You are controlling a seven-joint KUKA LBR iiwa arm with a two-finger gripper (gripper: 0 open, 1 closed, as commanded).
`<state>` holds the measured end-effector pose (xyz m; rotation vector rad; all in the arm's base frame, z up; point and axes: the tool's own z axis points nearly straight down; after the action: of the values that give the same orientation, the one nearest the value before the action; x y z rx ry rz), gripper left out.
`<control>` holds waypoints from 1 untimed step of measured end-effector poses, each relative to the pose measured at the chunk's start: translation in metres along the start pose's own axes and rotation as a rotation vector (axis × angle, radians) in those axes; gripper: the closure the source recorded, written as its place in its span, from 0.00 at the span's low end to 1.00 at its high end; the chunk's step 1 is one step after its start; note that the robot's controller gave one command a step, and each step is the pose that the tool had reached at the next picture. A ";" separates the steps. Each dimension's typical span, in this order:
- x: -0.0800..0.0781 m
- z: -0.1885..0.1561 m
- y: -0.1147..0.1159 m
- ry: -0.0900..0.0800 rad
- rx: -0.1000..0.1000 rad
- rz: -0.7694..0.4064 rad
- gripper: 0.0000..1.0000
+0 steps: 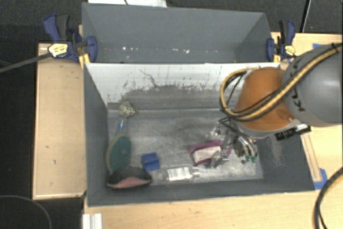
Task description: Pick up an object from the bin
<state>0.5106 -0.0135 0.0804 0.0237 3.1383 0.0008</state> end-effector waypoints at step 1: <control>-0.006 -0.098 -0.003 -0.006 0.001 0.014 1.00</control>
Offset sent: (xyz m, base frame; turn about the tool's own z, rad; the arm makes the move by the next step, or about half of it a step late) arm 0.0037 -0.0034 0.0939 0.0093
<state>0.5166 -0.0171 0.1785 0.0455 3.1319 -0.0004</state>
